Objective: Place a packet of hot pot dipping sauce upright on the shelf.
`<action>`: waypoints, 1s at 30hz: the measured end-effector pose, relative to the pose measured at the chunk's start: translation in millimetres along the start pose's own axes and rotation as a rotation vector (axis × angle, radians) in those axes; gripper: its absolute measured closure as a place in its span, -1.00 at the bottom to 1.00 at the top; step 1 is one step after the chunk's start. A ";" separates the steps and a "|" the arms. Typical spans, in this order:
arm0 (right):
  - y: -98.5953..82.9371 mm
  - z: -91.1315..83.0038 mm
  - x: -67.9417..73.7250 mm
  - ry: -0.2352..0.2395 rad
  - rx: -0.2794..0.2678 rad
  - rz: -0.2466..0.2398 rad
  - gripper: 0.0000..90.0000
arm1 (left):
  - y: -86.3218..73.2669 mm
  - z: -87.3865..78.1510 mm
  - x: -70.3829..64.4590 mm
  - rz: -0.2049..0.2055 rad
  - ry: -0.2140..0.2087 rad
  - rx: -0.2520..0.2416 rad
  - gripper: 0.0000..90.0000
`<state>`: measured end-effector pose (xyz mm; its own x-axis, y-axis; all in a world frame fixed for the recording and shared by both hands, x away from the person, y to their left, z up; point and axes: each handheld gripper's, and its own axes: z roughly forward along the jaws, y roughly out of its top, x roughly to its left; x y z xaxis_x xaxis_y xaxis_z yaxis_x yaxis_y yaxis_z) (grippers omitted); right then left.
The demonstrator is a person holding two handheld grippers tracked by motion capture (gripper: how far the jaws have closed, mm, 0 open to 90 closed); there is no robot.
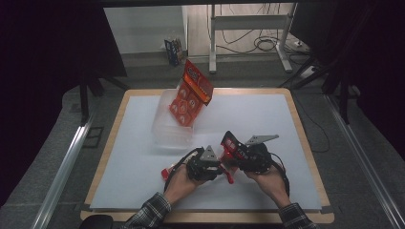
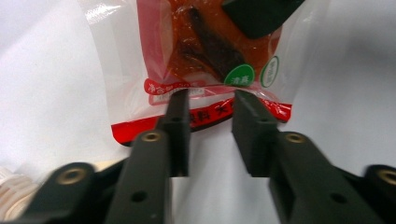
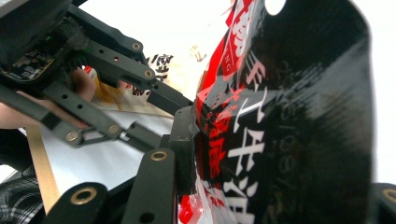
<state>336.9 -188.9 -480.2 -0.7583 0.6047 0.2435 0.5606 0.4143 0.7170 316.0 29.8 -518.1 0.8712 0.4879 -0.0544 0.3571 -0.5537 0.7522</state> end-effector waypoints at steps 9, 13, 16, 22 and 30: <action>6.9 -5.3 1.7 -0.024 -0.020 -0.030 0.51 | -7.0 -15.1 -0.4 0.026 -0.010 -0.024 -0.28; 11.1 -7.5 2.9 -0.040 -0.025 -0.043 0.52 | -11.0 -27.8 1.0 0.000 -0.006 -0.056 -0.45; 12.8 -8.8 3.0 -0.044 -0.026 -0.045 0.51 | -12.8 -32.4 1.7 -0.004 -0.001 -0.064 -0.54; 17.4 -12.6 2.5 -0.050 -0.036 -0.053 0.52 | -21.6 -46.9 2.5 -0.027 0.012 -0.097 -0.73; 25.6 -17.5 1.3 -0.050 -0.056 -0.065 0.52 | -37.1 -63.4 -1.1 -0.030 0.049 -0.098 -0.89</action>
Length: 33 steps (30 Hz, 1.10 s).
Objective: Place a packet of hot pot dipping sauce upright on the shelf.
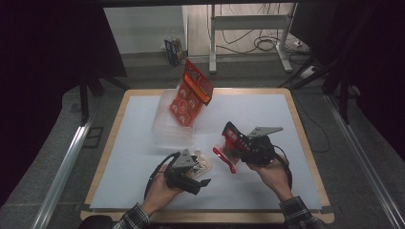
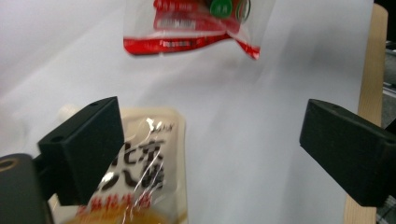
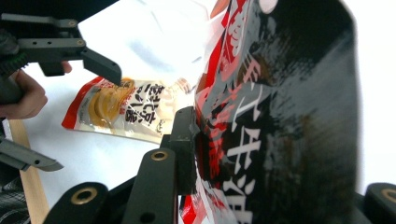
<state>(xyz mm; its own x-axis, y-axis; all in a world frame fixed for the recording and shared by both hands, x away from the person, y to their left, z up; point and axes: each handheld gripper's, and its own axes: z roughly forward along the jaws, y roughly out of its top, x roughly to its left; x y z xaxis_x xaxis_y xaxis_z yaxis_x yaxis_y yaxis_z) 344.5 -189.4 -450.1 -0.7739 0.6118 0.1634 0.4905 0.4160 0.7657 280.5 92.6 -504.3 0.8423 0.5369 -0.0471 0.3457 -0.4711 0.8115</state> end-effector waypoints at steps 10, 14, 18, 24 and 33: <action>22.0 -3.3 0.1 -0.009 -0.032 -0.034 0.52 | -15.8 -18.7 0.3 -0.001 0.028 0.015 -0.98; 31.1 -1.0 -0.2 -0.013 -0.035 -0.044 0.52 | -22.7 -28.7 2.2 -0.012 0.036 0.003 -0.99; 41.8 4.3 -2.0 -0.013 -0.034 -0.057 0.52 | -33.4 -39.8 4.9 -0.035 0.049 -0.005 -1.00; 54.1 10.2 -2.5 -0.005 -0.037 -0.071 0.53 | -45.7 -51.1 9.4 -0.046 0.076 -0.005 -1.00; 73.9 28.6 -3.0 0.018 -0.033 -0.085 0.52 | -57.9 -62.8 12.0 -0.083 0.083 -0.026 -1.00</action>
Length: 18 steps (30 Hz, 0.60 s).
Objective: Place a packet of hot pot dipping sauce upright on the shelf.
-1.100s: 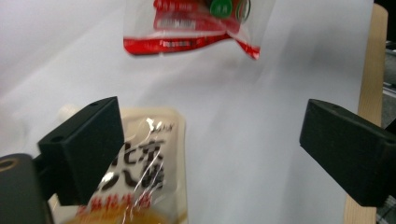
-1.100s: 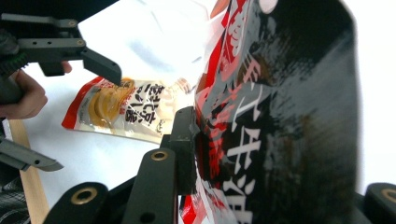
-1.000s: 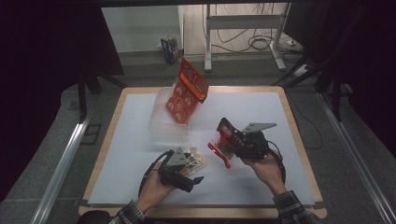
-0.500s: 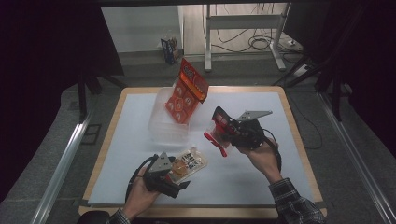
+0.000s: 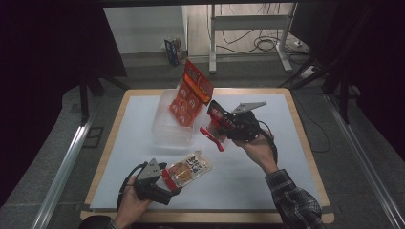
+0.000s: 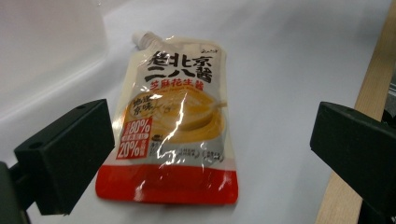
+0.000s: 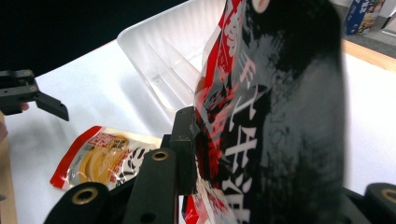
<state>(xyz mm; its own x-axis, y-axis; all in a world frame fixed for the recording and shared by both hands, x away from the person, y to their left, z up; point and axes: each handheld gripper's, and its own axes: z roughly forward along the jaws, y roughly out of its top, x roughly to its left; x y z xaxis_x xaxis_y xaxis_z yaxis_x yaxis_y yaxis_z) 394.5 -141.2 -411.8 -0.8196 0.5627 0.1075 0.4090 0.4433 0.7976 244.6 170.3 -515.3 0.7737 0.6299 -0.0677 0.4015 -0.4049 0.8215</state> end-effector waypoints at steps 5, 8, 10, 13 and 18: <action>8.8 13.7 -0.7 0.020 0.011 -0.028 0.52 | -4.1 -4.5 1.8 -0.004 0.007 -0.003 -1.00; 13.9 21.8 -1.3 0.028 0.023 -0.037 0.53 | -5.3 -6.4 1.8 -0.004 0.011 -0.001 -1.00; 16.3 27.1 -1.9 0.032 0.030 -0.043 0.53 | -6.2 -7.9 1.9 -0.003 0.013 -0.002 -1.00; 18.5 37.0 -3.0 0.034 0.050 -0.052 0.53 | -7.3 -9.2 2.1 -0.004 0.016 -0.005 -1.00; 20.0 47.8 -3.9 0.034 0.075 -0.068 0.53 | -9.2 -11.4 2.9 -0.009 0.023 -0.004 -1.00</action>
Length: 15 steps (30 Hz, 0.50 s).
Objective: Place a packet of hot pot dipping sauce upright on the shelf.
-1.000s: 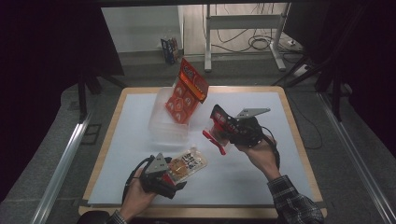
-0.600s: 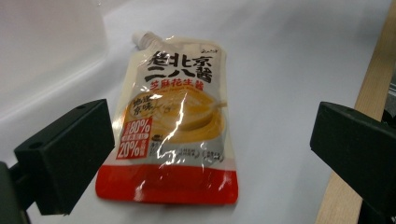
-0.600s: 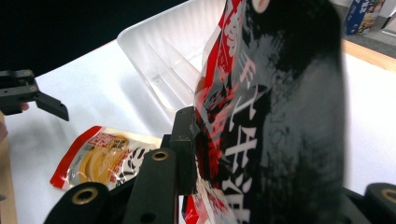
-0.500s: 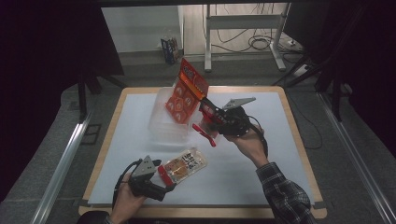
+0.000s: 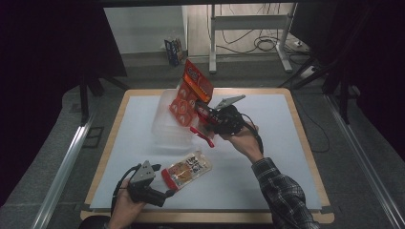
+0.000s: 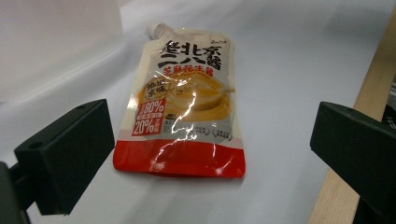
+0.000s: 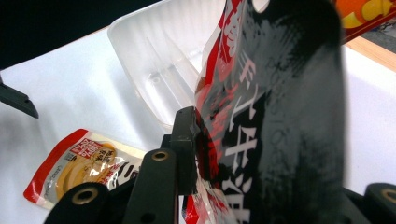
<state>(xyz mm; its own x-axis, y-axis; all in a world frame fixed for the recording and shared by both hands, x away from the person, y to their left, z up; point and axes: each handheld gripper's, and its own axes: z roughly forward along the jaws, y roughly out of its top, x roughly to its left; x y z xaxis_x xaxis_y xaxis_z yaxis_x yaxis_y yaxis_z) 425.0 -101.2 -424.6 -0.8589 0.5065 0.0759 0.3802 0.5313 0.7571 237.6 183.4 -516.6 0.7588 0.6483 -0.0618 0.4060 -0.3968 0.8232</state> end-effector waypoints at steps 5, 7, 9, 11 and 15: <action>2.1 3.7 0.4 0.006 -0.004 -0.007 0.53 | -1.4 -1.8 0.7 0.001 0.008 0.004 -1.00; 3.7 4.3 2.9 0.013 -0.005 -0.004 0.53 | -1.8 -1.9 0.7 0.000 0.008 0.004 -1.00; 6.0 5.2 5.3 0.020 -0.009 -0.019 0.53 | -1.8 -1.9 0.5 0.003 0.009 0.005 -1.00; 8.6 6.1 7.5 0.025 -0.011 -0.025 0.53 | -1.7 -1.5 0.1 0.006 0.009 0.007 -1.00; 15.9 10.7 11.6 0.037 -0.016 -0.045 0.53 | -1.7 -0.9 -0.9 0.014 0.013 0.016 -1.00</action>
<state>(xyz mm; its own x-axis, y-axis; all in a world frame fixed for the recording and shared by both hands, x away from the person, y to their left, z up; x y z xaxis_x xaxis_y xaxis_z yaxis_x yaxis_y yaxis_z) 424.7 -79.6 -418.6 -0.8874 0.4565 0.0651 0.3353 0.5419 0.7707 235.8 184.0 -517.4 0.7578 0.6511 -0.0432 0.4041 -0.4163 0.8145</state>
